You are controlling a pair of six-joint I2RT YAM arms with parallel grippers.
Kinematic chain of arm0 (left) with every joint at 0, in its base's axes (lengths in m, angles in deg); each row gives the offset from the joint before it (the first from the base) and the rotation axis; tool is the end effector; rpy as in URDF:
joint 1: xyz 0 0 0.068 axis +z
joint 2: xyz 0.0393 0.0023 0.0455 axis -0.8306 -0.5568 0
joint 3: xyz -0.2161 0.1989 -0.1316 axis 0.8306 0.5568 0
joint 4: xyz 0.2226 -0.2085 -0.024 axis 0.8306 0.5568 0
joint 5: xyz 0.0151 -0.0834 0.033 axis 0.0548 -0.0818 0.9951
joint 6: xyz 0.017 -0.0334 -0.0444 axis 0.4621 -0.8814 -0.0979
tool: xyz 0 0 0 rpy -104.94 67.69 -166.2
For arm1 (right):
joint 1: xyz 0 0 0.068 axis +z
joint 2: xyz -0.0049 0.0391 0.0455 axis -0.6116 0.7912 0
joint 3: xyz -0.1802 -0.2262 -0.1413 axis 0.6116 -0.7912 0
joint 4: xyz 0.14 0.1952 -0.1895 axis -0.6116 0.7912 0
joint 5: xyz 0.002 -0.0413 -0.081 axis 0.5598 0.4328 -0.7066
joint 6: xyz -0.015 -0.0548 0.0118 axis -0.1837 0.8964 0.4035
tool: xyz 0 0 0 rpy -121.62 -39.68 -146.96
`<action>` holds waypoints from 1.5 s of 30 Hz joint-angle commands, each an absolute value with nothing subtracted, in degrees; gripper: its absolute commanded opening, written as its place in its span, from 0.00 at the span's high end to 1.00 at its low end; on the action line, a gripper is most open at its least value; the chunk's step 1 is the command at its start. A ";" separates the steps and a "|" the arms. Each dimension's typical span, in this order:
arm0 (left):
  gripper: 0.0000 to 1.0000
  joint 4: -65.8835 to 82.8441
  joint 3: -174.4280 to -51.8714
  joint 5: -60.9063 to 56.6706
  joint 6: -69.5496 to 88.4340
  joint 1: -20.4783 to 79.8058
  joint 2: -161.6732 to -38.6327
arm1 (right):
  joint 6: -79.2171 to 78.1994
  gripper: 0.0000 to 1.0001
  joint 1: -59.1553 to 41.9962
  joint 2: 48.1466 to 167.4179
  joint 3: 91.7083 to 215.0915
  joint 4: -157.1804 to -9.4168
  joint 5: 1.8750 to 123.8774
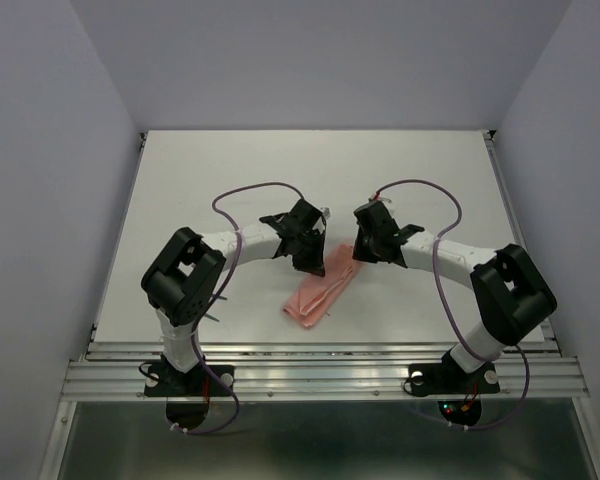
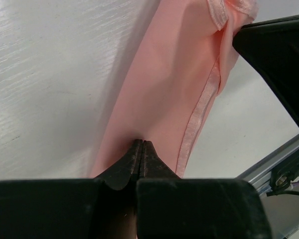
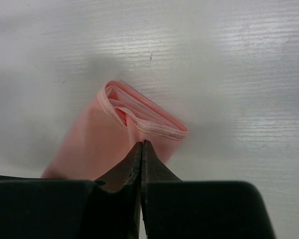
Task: Fold the napkin into a case and place the utensils inside
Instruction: Fold the 2/3-rectangle-folded napkin at the center of the board.
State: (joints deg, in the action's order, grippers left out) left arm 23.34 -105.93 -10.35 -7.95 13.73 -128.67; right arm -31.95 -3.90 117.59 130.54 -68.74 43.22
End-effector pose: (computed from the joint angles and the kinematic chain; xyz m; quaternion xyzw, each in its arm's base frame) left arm 0.3101 -0.2995 0.1922 0.1563 0.9230 -0.2993 0.1844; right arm 0.3042 0.1933 0.2029 0.0696 0.9419 0.1040 0.3118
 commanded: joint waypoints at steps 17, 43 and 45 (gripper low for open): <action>1.00 20.51 -110.67 -13.02 -6.23 12.83 -131.18 | -36.84 0.99 -4.22 123.91 129.62 -74.23 42.23; 0.40 34.40 -119.38 13.60 -0.42 11.79 -122.39 | -40.37 0.91 -11.16 132.00 145.27 -72.38 42.67; 0.40 34.40 -118.59 17.63 -1.30 11.00 -121.87 | -39.58 0.84 -11.16 128.50 144.74 -72.29 43.36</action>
